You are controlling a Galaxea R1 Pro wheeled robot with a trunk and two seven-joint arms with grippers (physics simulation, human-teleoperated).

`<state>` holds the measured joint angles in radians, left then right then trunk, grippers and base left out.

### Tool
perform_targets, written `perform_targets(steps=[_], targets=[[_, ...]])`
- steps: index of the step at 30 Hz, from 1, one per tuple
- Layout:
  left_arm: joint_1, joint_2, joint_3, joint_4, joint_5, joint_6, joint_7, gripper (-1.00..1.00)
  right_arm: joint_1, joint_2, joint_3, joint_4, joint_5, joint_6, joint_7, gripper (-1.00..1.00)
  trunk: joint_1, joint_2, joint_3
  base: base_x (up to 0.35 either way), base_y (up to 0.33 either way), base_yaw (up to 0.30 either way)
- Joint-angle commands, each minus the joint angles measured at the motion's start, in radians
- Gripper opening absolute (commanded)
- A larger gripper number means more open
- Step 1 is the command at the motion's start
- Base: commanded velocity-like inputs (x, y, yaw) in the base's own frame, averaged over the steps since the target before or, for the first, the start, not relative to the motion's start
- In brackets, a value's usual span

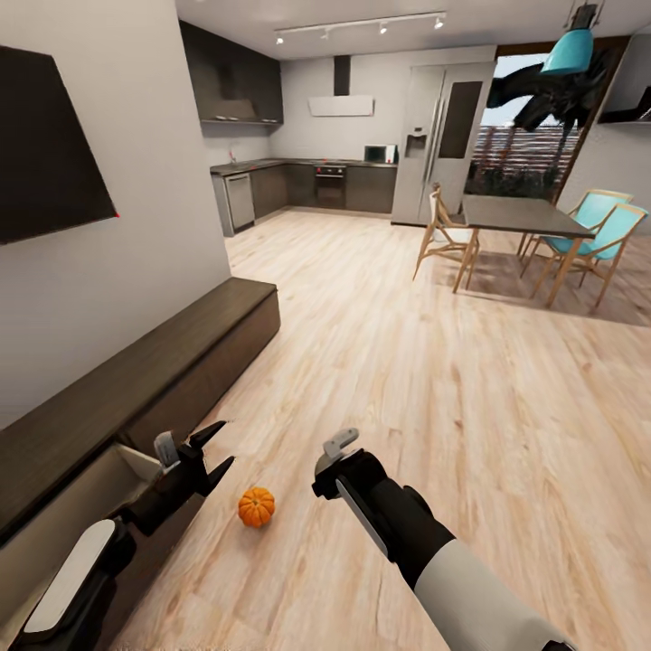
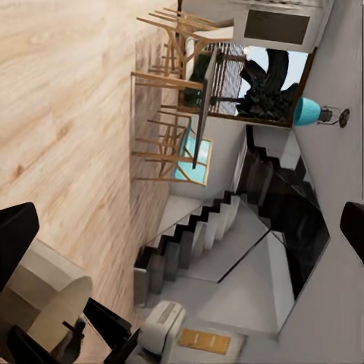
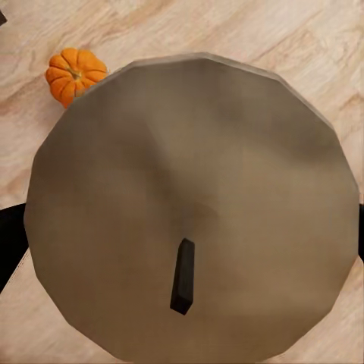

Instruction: Place each of the two pumpkins and all three candles from the living room inside a cabinet in the living room (use any cabinet), then make sure every cabinet is closed, and position the cauldron so it is next to a table in the living room.

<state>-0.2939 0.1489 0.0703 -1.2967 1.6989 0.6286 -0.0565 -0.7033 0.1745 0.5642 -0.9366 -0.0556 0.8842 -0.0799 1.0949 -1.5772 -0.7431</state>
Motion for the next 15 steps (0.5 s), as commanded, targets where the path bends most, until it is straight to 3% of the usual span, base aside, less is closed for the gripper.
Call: perform_targets(steps=[1, 5, 15], targets=[[-0.001, 0.0, 0.001, 0.001, 0.001, 0.005, -0.002, 1.0, -0.001, 0.0, 0.002, -0.001, -0.006, 0.004, -0.009, -1.0, -0.004, 0.007, 0.002, 0.0, 0.0, 0.292], [-0.001, 0.0, 0.0, 0.001, 0.001, 0.005, -0.002, 1.0, -0.001, 0.0, 0.002, -0.001, -0.006, 0.004, -0.009, -1.0, -0.019, 0.035, 0.015, 0.0, 0.0, 0.292], [-0.001, 0.0, 0.001, 0.004, 0.001, 0.005, -0.008, 1.0, -0.001, 0.0, 0.002, -0.001, -0.006, 0.004, -0.008, -1.0, -0.019, 0.035, 0.015, 0.0, 0.0, 0.292]])
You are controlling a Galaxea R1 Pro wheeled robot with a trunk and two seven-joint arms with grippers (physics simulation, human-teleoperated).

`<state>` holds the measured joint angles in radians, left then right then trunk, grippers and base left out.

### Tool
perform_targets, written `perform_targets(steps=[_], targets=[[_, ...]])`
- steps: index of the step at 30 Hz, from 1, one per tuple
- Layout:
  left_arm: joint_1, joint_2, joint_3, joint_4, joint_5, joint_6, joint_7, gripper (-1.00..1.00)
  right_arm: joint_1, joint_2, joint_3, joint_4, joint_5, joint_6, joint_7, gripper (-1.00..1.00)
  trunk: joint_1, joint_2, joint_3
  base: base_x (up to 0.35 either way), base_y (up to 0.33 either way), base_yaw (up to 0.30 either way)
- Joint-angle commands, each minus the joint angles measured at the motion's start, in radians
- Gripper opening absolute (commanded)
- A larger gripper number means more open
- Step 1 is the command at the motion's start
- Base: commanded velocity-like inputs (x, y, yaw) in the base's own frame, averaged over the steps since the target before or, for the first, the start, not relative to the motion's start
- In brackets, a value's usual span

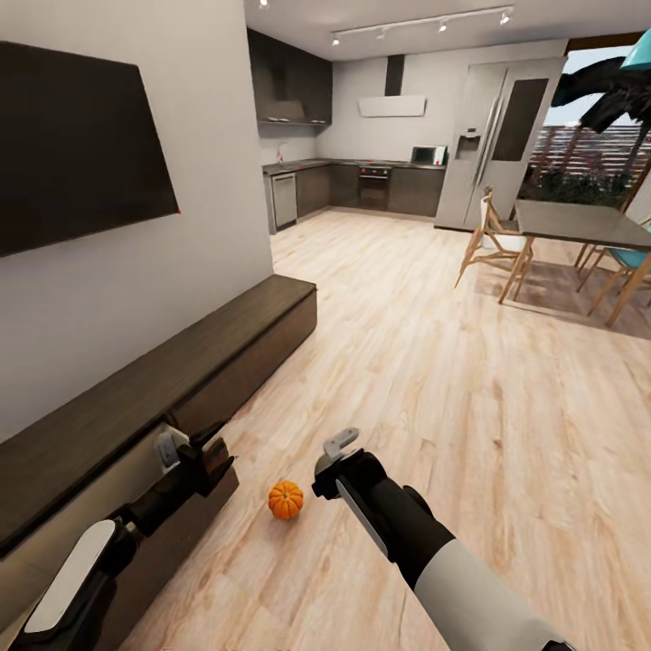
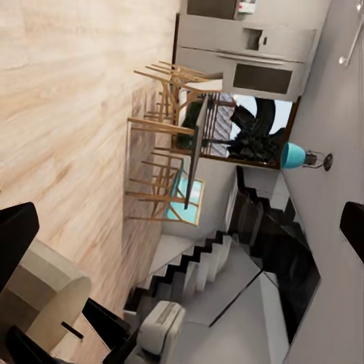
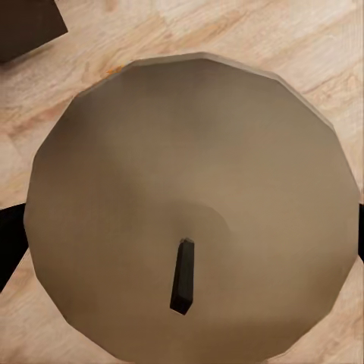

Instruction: Place each of the two pumpkins and all three candles from the living room inside a cabinet in the living room (use any cabinet), then make sure every cabinet is closed, and position the cauldron so it is next to a table in the living room.

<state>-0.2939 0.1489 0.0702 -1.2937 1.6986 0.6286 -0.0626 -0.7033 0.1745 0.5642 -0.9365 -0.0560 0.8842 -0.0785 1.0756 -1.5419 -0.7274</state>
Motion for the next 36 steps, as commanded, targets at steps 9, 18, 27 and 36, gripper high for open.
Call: perform_targets(steps=[9, 18, 27, 36], targets=[[-0.001, 0.0, 0.002, 0.033, 0.004, 0.005, -0.002, 1.0, -0.001, 0.0, 0.002, -0.001, -0.005, 0.003, -0.009, -1.0, 0.0, 0.0, -0.001, 0.0, 0.0, 0.292], [-0.001, 0.0, 0.002, 0.035, 0.004, 0.005, -0.003, 1.0, -0.001, 0.0, 0.002, -0.001, -0.005, 0.003, -0.009, -1.0, 0.0, 0.0, -0.001, 0.0, 0.0, 0.292], [-0.001, -0.001, 0.002, 0.035, 0.004, 0.005, -0.005, 1.0, -0.001, 0.0, 0.002, -0.003, -0.005, 0.003, -0.009, -1.0, 0.0, 0.0, -0.001, 0.0, 0.0, 0.292], [-0.001, 0.001, 0.003, 0.03, 0.004, 0.008, -0.006, 1.0, -0.001, 0.0, -0.078, -0.241, -0.007, 0.016, -0.007, -1.0, 0.0, 0.0, -0.001, 0.0, 0.0, 0.292]])
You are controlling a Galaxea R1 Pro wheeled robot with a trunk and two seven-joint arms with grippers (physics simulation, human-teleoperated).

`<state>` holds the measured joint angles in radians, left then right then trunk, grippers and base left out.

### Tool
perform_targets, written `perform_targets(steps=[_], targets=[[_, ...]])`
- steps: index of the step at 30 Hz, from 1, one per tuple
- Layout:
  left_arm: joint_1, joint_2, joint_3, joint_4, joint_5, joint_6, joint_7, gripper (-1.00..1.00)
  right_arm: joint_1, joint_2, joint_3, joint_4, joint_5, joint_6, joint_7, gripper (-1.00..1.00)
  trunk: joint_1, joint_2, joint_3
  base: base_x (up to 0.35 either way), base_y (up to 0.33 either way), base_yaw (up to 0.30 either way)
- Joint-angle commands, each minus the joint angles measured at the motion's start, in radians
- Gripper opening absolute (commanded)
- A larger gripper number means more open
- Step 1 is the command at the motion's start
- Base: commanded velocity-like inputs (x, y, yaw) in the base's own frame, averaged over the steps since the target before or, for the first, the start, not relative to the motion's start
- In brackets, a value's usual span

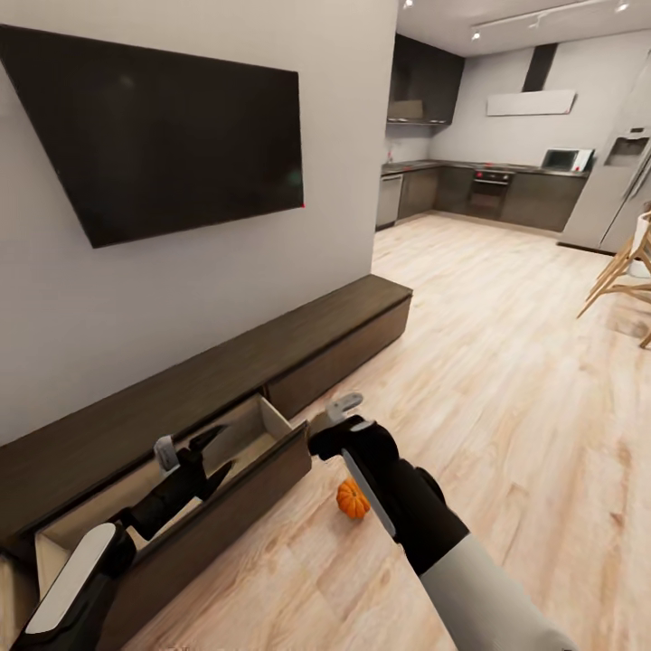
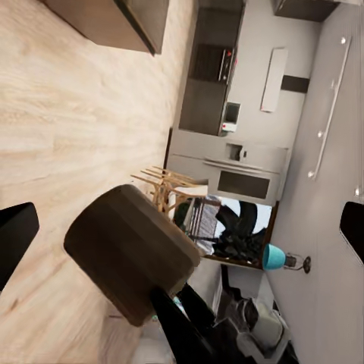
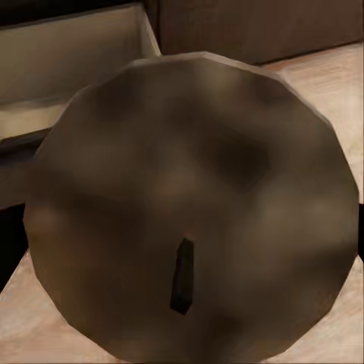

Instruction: Place each of the two pumpkins and all three candles from the living room inside a cabinet in the living room (use any cabinet), then make sure every cabinet is closed, and position the cauldron so it is next to a table in the living room.

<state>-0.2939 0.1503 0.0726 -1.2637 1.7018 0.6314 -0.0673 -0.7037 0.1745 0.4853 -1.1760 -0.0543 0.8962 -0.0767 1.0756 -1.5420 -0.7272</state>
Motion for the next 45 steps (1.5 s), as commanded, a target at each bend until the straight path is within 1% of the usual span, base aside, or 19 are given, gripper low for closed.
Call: perform_targets(steps=[1, 4, 8, 14, 18, 23, 29, 35, 42, 45], targets=[[-0.001, 0.0, 0.001, -0.001, 0.001, 0.006, -0.002, 1.0, 0.0, 0.0, -0.001, -0.026, -0.009, 0.005, -0.009, -1.0, 0.0, 0.0, -0.001, 0.0, 0.0, 0.292], [-0.001, -0.002, 0.0, -0.007, 0.001, 0.006, -0.002, 1.0, 0.0, 0.0, -0.002, -0.1, -0.009, 0.02, -0.009, -1.0, 0.0, 0.0, -0.001, 0.0, 0.0, 0.292], [-0.001, -0.004, -0.002, -0.009, 0.001, 0.007, -0.002, 1.0, 0.0, 0.0, 0.001, -0.124, -0.009, 0.032, -0.008, -1.0, 0.0, 0.0, -0.001, 0.0, 0.0, 0.292], [-0.001, -0.004, -0.003, -0.011, 0.0, 0.007, -0.002, 1.0, 0.001, 0.0, 0.004, -0.13, -0.008, 0.033, 0.028, -1.0, 0.0, 0.0, -0.001, 0.0, 0.0, 0.292], [-0.001, -0.003, -0.001, -0.01, 0.001, 0.007, -0.002, 1.0, 0.001, 0.0, 0.005, -0.13, -0.009, 0.033, 0.038, -1.0, 0.0, 0.0, -0.001, 0.0, 0.0, 0.292], [-0.001, -0.003, 0.0, -0.009, 0.0, 0.007, -0.002, 1.0, 0.017, 0.0, 0.011, -0.129, -0.007, 0.033, 0.065, -1.0, 0.0, 0.0, -0.001, 0.0, -0.038, 0.292], [-0.001, -0.003, 0.0, -0.01, -0.001, 0.004, -0.002, 1.0, 0.019, 0.0, 0.012, -0.129, -0.007, 0.033, 0.071, -1.0, 0.0, 0.0, -0.001, 0.026, -0.187, 0.292], [-0.001, -0.003, 0.001, -0.008, -0.001, 0.001, -0.003, 1.0, 0.02, 0.0, 0.012, -0.127, -0.007, 0.033, 0.072, -1.0, 0.0, 0.0, -0.001, 0.171, -0.248, 0.292], [-0.001, -0.003, 0.001, 0.001, -0.001, 0.002, -0.003, 1.0, 0.02, 0.0, 0.012, -0.126, -0.007, 0.033, 0.072, -1.0, 0.0, 0.0, -0.001, 0.05, -0.047, 0.284], [-0.001, -0.003, 0.001, 0.002, 0.0, 0.002, -0.003, 1.0, 0.02, 0.0, 0.012, -0.127, -0.007, 0.033, 0.072, -1.0, 0.0, 0.0, -0.001, 0.003, -0.003, 0.101]])
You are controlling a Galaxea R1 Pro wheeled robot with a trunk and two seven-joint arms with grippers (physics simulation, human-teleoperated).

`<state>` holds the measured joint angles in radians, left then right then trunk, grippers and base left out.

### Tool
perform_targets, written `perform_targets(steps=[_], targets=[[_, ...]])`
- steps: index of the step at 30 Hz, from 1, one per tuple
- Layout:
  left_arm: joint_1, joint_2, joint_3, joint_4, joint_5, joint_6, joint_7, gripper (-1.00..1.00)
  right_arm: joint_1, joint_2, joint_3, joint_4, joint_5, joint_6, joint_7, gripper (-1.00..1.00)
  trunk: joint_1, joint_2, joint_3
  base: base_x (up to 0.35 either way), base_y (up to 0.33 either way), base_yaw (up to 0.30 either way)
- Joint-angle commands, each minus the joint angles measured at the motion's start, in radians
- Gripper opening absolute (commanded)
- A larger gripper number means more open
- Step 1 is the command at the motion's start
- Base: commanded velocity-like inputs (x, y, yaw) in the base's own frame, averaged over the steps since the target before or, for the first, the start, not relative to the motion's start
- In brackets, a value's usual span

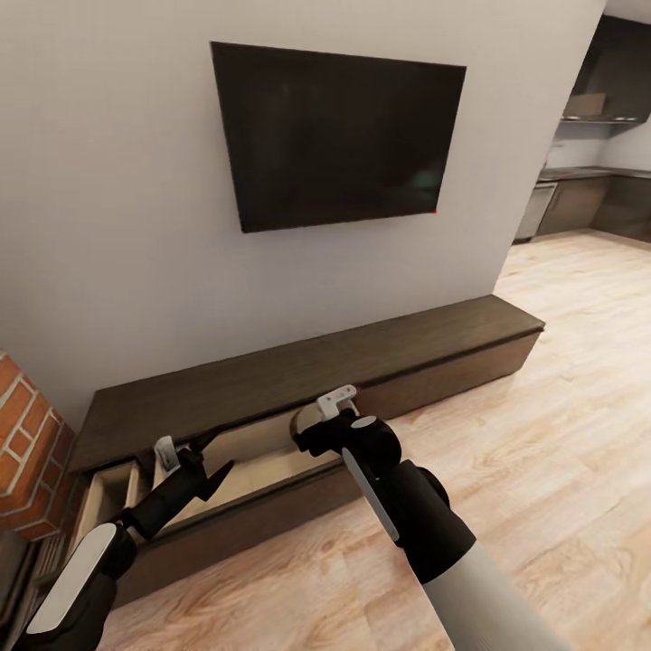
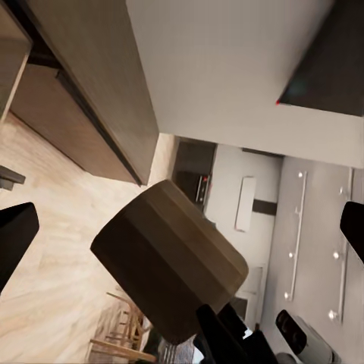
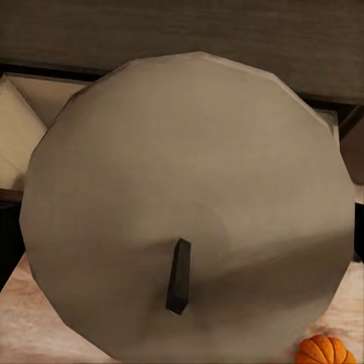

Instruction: Place each of the two pumpkins and all three candles from the living room inside a cabinet in the living room (use any cabinet), then make sure every cabinet is closed, and position the cauldron so it is next to a table in the living room.

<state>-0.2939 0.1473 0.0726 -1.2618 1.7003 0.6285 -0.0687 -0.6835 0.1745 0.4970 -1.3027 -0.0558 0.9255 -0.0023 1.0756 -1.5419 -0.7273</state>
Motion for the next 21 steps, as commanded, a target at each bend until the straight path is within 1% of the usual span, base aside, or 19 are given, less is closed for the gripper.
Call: perform_targets(steps=[1, 4, 6, 11, 15, 19, 21], targets=[[-0.001, 0.0, 0.001, 0.001, 0.001, 0.005, -0.002, 1.0, -0.001, 0.0, 0.0, -0.001, -0.005, 0.004, -0.002, -1.0, 0.0, 0.0, -0.001, 0.001, -0.001, 0.101], [-0.001, 0.0, 0.001, 0.001, 0.001, 0.005, -0.002, 1.0, -0.001, 0.0, 0.001, 0.0, -0.005, 0.004, -0.003, -1.0, 0.0, 0.0, -0.001, 0.005, -0.007, 0.191], [-0.001, 0.0, 0.001, 0.0, 0.001, 0.005, -0.002, 1.0, 0.0, 0.0, 0.003, 0.0, -0.005, 0.004, -0.003, -1.0, 0.0, 0.0, -0.001, 0.135, -0.134, 0.269], [-0.001, -0.001, 0.001, 0.001, 0.001, 0.005, -0.002, 1.0, 0.0, 0.0, 0.034, 0.004, -0.006, 0.004, -0.005, -1.0, 0.0, 0.0, -0.001, 0.222, -0.215, 0.285], [-0.001, 0.0, 0.001, 0.001, 0.001, 0.005, -0.002, 1.0, 0.001, 0.0, 0.043, 0.011, -0.008, 0.004, -0.008, -1.0, 0.0, 0.0, -0.002, 0.246, -0.24, 0.29], [-0.001, 0.0, 0.001, 0.001, 0.001, 0.005, -0.002, 1.0, 0.0, 0.0, 0.045, 0.056, -0.01, 0.004, -0.011, -1.0, 0.0, 0.0, -0.004, 0.234, -0.229, 0.29], [-0.001, -0.001, 0.001, 0.002, 0.002, 0.004, -0.002, 1.0, -0.001, 0.0, 0.045, 0.084, -0.01, 0.004, -0.011, -1.0, 0.0, 0.0, -0.005, 0.102, -0.101, 0.29]])
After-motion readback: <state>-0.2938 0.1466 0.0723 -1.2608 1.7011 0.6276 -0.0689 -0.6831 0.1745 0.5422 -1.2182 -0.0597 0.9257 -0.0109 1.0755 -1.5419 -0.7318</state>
